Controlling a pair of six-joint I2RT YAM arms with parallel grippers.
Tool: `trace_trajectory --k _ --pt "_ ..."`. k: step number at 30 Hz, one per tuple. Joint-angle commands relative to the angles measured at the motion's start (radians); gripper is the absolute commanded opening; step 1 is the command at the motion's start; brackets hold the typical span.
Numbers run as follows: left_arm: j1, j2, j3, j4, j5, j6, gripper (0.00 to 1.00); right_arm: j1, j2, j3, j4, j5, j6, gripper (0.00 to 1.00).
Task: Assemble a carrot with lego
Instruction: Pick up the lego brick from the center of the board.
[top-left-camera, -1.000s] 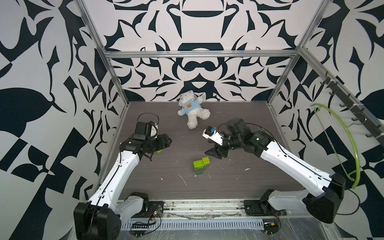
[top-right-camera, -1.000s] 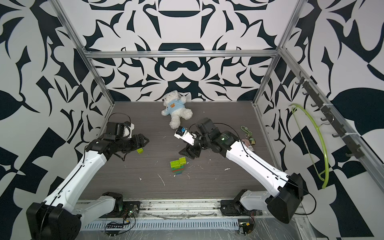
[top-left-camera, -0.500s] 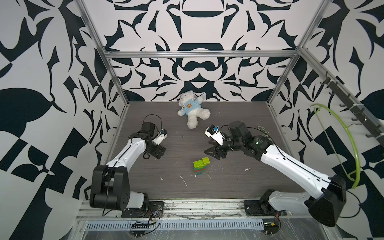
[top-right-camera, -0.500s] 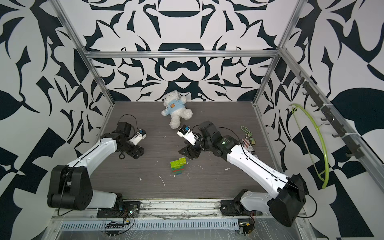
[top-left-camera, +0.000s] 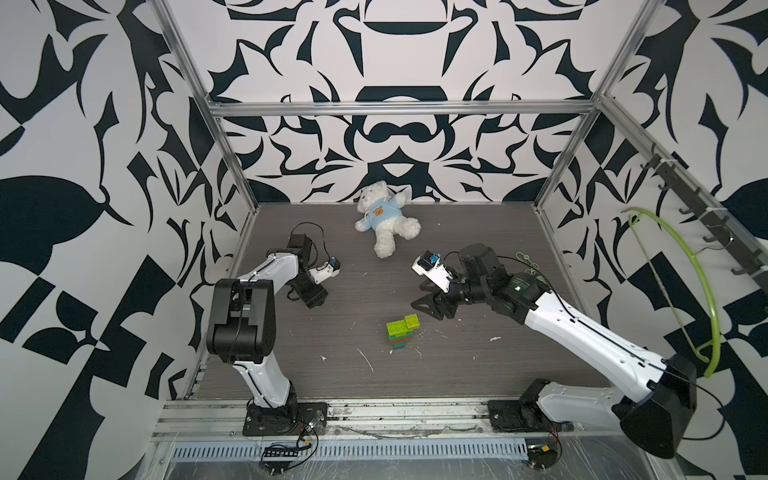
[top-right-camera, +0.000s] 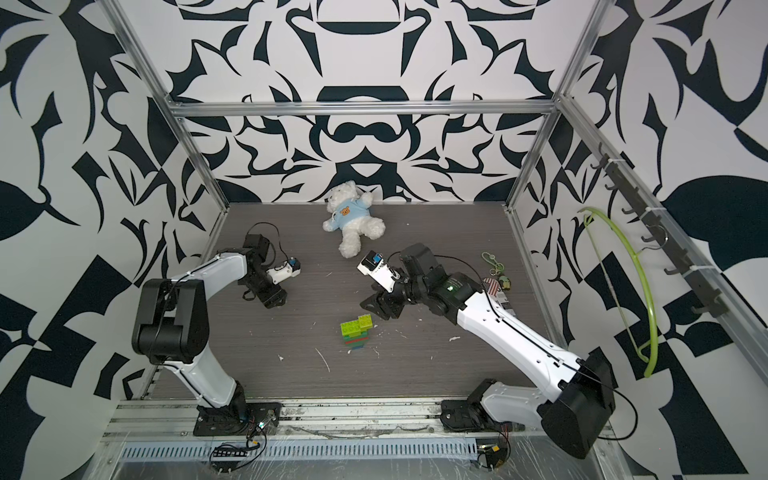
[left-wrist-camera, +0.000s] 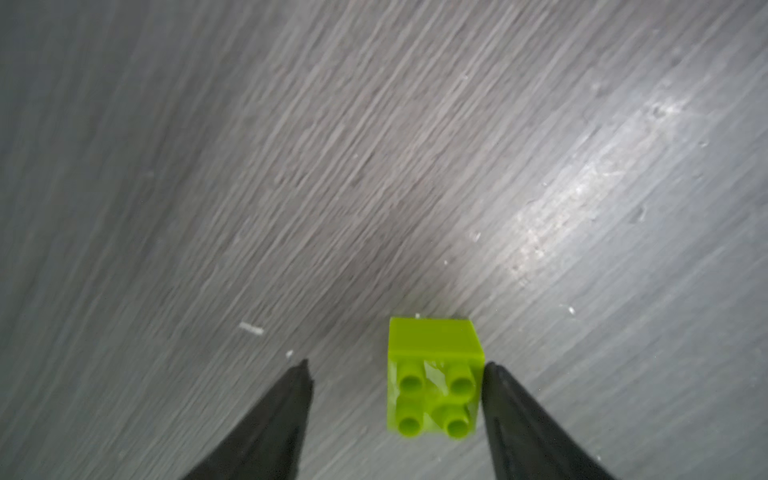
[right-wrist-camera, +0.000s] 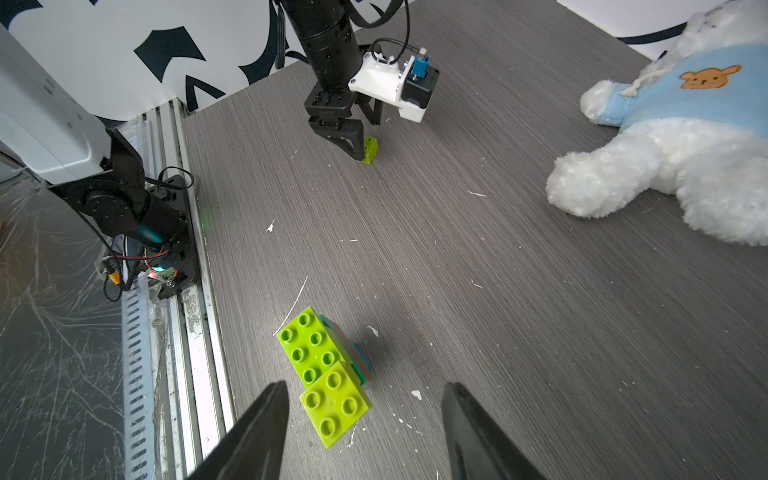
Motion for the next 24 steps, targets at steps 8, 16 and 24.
trace_trajectory --k 8,16,24 --pt "0.005 0.042 0.044 -0.098 0.074 0.014 0.35 -0.002 0.014 0.018 -0.020 0.028 -0.016 0.62" --pt "0.006 0.003 0.086 -0.173 0.101 -0.042 0.19 -0.031 -0.002 0.016 -0.036 0.027 0.059 0.62" --pt "-0.223 -0.338 0.113 -0.365 0.166 -0.100 0.15 -0.197 -0.025 -0.004 -0.144 -0.176 0.293 0.64"
